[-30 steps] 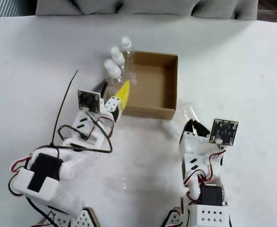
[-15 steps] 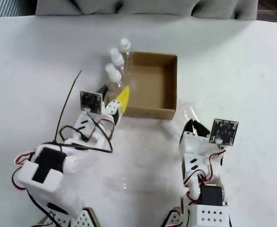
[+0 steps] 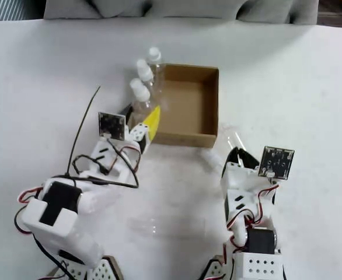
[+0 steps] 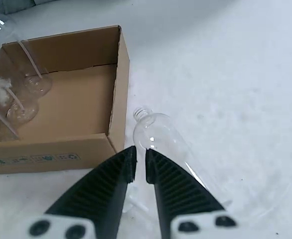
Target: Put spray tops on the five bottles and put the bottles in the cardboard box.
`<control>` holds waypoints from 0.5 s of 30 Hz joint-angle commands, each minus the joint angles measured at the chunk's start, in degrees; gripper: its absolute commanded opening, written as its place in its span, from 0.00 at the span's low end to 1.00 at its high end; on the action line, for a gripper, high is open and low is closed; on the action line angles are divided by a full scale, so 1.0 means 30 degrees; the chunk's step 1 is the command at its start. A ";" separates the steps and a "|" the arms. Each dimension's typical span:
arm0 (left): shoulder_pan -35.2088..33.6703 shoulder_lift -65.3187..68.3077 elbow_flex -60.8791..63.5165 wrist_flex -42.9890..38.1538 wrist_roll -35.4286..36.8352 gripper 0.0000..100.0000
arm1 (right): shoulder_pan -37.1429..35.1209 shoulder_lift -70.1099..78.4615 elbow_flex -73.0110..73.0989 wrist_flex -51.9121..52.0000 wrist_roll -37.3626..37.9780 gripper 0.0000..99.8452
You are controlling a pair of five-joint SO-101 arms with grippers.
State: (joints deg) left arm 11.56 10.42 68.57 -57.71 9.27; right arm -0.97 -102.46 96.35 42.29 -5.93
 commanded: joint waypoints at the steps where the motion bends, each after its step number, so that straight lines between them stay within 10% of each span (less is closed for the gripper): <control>1: -0.0015 -0.0073 -0.0029 -0.0264 0.0000 0.18 | 0.0190 0.0015 0.0176 0.0161 -0.0088 0.02; 15: -0.0044 -0.0103 0.0000 -0.0293 0.0029 0.30 | 0.0190 0.0015 0.0176 0.0161 -0.0088 0.02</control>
State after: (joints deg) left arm 11.56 10.42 68.57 -57.71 9.19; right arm -0.97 -102.46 96.35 42.29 -5.93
